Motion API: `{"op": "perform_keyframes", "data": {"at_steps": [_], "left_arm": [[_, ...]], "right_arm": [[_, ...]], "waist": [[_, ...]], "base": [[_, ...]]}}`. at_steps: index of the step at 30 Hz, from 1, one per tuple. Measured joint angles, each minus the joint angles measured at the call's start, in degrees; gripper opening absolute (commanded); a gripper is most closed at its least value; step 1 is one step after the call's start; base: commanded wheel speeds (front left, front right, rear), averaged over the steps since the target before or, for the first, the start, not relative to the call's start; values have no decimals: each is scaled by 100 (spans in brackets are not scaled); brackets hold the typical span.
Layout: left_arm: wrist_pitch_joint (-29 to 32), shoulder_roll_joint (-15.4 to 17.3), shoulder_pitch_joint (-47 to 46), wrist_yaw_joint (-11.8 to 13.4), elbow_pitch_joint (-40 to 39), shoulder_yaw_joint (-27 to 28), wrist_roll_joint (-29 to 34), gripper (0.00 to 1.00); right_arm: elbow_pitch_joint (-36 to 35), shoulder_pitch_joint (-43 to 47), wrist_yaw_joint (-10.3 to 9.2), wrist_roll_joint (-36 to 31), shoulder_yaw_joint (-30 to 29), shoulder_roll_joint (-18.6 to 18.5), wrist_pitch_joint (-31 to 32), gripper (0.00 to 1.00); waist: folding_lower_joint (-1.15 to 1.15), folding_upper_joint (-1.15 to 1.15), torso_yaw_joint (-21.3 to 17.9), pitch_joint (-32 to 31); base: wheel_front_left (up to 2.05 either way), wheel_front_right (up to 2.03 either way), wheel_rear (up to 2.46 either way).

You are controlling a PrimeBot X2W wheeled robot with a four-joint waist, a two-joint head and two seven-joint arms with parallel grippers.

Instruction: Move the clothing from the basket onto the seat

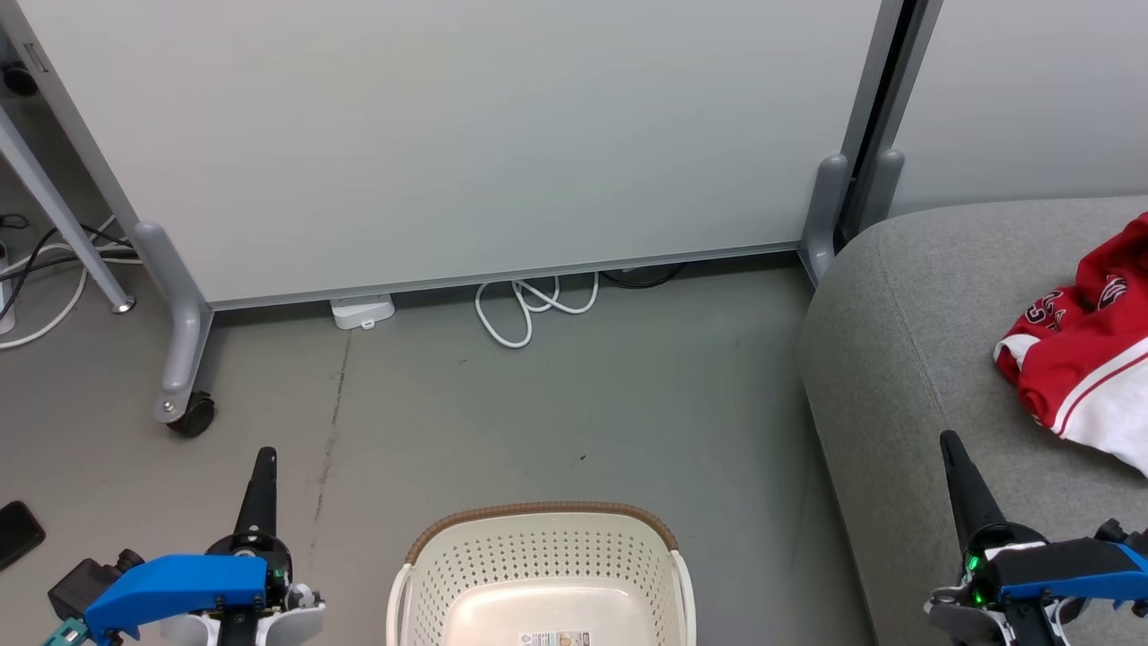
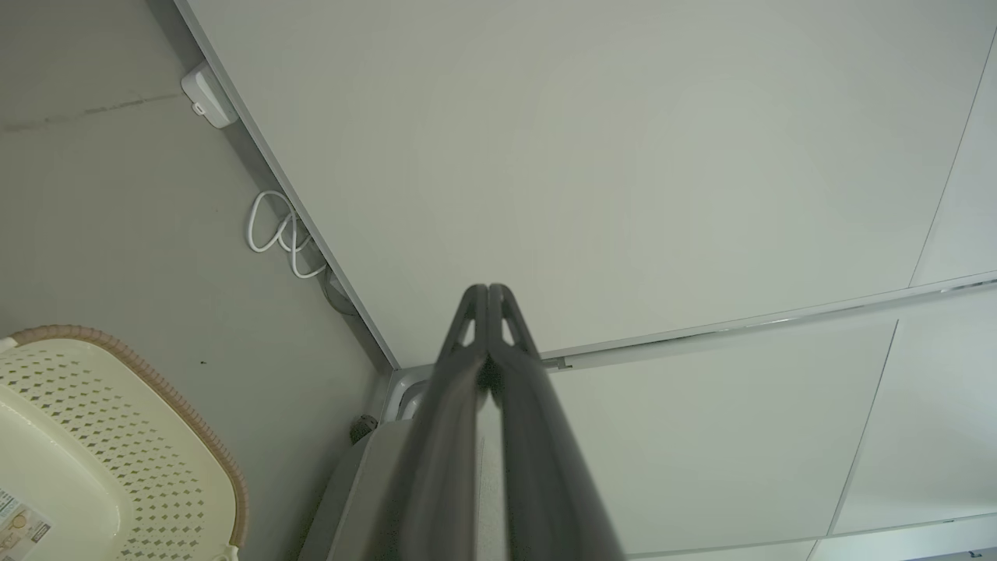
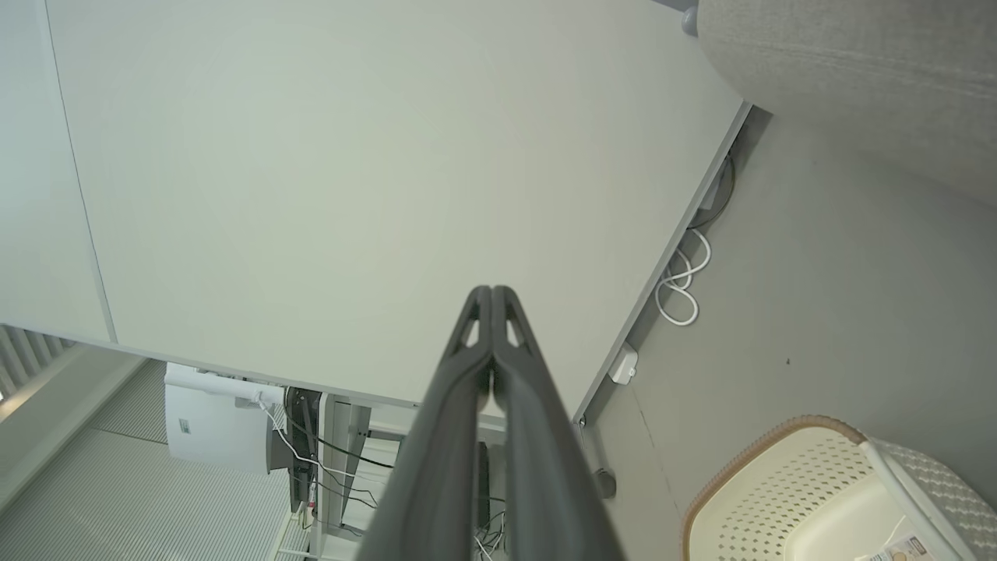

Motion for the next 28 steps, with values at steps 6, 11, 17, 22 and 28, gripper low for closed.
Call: {"op": "perform_keyframes", "data": {"at_steps": [6, 11, 17, 22, 28], "left_arm": [[66, -10, -23, 0, -51, 64, -249, 0], [121, -15, -52, 0, -96, 107, -446, 0], [196, -22, -74, -1, -143, 152, -683, 0], [247, -32, -93, -1, -177, 192, -853, 0], [303, -38, -129, -1, -220, 248, -1074, 0]], "right_arm": [[-15, -19, 0, 298, -3, -3, 44, 0], [-26, -59, 0, 533, -5, -5, 84, 0], [-42, -71, 0, 816, -8, -8, 133, 0], [-49, -92, 0, 1037, -9, -9, 147, 0], [-65, -132, 0, 1284, -11, -11, 194, 0]], "waist": [[0, 0, -20, 17], [0, 0, -36, 31], [0, 0, -57, 48], [0, 0, -73, 62], [0, 0, -93, 79]], "base": [[0, 0, 0], [0, 0, 0], [0, 0, 0], [0, 0, 0], [0, 0, 0]]}}
